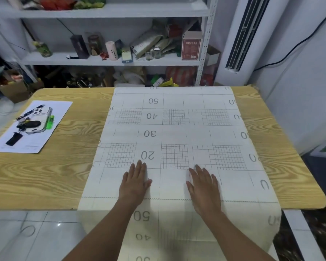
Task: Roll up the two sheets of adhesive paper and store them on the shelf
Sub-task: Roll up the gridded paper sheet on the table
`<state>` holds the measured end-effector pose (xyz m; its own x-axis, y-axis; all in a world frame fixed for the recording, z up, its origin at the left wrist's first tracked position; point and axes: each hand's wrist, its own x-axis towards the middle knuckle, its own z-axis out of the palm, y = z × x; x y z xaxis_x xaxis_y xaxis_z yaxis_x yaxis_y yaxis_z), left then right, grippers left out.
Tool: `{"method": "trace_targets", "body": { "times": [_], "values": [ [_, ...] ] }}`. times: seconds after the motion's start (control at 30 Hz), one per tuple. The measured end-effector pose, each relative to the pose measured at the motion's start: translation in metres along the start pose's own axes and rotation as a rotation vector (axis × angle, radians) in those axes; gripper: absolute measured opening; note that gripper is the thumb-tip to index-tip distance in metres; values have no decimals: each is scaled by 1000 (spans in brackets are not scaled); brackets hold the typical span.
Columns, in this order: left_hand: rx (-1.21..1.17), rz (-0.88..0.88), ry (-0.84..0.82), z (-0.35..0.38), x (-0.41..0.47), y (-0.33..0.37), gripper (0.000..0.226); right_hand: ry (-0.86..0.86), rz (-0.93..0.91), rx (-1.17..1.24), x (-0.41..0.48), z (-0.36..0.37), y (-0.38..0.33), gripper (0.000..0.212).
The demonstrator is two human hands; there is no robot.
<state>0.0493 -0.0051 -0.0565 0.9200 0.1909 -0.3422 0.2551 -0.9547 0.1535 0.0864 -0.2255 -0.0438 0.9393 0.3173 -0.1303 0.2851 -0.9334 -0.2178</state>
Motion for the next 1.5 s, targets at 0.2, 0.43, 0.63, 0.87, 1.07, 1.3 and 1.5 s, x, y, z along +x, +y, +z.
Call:
{"method": "trace_targets", "body": {
  "times": [0.2,0.43,0.63,0.87,1.07,1.3,1.5],
  "values": [
    [-7,-2,37,-1,1,1,63,-102,75,-55,1,-1,10,54],
    [-79,26,100,6,-10,2,70,-123,97,-140,15,-4,13,56],
    [-5,75,97,17,-24,-1,105,-117,146,-205,27,-4,14,56],
    [4,83,41,11,-19,0,103,-40,173,-124,20,1,-8,57],
    [23,55,-6,-4,-2,1,59,49,40,-36,5,8,-14,50],
    [75,49,5,-15,22,-1,57,42,-123,-21,-7,9,-8,47],
    [30,35,22,-24,33,-2,58,-18,-123,-41,-8,19,-9,55]
  ]
}}
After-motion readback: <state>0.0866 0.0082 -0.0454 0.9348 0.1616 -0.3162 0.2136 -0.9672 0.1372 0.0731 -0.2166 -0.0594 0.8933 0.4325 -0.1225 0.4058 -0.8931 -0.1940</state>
